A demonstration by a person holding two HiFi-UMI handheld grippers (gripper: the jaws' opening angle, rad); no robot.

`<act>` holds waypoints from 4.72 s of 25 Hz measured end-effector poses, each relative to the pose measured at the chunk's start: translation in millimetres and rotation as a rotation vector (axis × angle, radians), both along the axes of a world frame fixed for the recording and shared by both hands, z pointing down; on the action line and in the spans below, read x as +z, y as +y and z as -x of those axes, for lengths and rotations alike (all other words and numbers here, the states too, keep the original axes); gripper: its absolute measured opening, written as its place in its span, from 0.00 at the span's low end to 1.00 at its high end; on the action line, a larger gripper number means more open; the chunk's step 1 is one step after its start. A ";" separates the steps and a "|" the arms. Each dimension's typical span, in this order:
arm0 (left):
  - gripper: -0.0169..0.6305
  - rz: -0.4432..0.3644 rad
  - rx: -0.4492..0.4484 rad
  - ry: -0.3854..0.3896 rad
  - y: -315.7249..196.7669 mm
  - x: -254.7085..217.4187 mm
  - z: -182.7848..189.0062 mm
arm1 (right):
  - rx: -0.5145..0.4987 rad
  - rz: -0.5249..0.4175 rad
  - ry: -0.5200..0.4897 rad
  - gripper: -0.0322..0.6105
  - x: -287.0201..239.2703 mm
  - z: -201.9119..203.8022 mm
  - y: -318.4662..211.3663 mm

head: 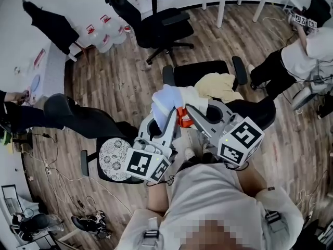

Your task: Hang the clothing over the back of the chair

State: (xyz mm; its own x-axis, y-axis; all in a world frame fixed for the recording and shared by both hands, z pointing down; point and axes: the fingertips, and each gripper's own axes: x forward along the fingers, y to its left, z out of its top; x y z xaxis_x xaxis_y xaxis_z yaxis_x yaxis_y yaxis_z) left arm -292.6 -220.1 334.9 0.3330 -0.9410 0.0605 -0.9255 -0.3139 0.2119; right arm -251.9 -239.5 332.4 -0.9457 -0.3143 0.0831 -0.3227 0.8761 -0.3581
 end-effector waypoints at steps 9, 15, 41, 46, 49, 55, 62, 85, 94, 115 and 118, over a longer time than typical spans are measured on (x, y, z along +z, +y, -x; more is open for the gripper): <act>0.16 -0.040 0.138 -0.009 -35.5 -18.3 -44.3 | 0.150 -0.048 -0.017 0.12 -17.7 -46.4 -31.9; 0.16 -0.039 0.193 -0.013 -45.9 -32.1 -76.5 | 0.196 -0.060 -0.038 0.12 -30.3 -79.5 -41.6; 0.16 0.077 0.274 0.052 -50.6 -26.1 -204.2 | 0.167 0.025 -0.065 0.12 -24.5 -208.9 -45.1; 0.16 0.095 0.264 0.044 -46.1 -21.8 -206.4 | 0.117 0.086 -0.103 0.12 -18.6 -211.0 -42.0; 0.16 0.082 0.248 0.009 -26.5 -14.6 -233.6 | 0.105 0.064 -0.083 0.12 -11.0 -236.5 -22.9; 0.16 0.081 0.205 -0.014 -8.2 -9.0 -253.4 | 0.084 0.026 -0.036 0.12 -5.7 -253.7 -4.9; 0.16 0.074 0.152 -0.036 11.8 2.7 -256.6 | 0.076 -0.013 0.003 0.12 4.6 -254.4 15.3; 0.17 0.162 0.218 0.019 53.9 72.3 -235.9 | 0.198 0.060 0.191 0.12 72.3 -236.8 58.6; 0.19 0.171 0.226 0.032 51.6 87.9 -234.5 | 0.276 0.072 0.218 0.12 88.8 -237.6 53.4; 0.46 0.185 0.160 0.009 58.5 92.8 -220.8 | 0.428 -0.026 0.305 0.46 86.9 -259.3 48.2; 0.47 0.175 0.149 0.005 62.0 89.2 -220.3 | 0.438 -0.036 0.298 0.46 83.6 -262.1 51.0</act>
State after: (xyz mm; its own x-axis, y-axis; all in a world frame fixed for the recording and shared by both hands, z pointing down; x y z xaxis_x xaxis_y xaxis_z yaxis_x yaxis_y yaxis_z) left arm -72.4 -158.1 424.1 0.4678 -0.8569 0.2166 -0.8708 -0.4048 0.2790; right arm 10.1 -188.5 416.0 -0.6624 -0.6820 0.3099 -0.7442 0.6466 -0.1677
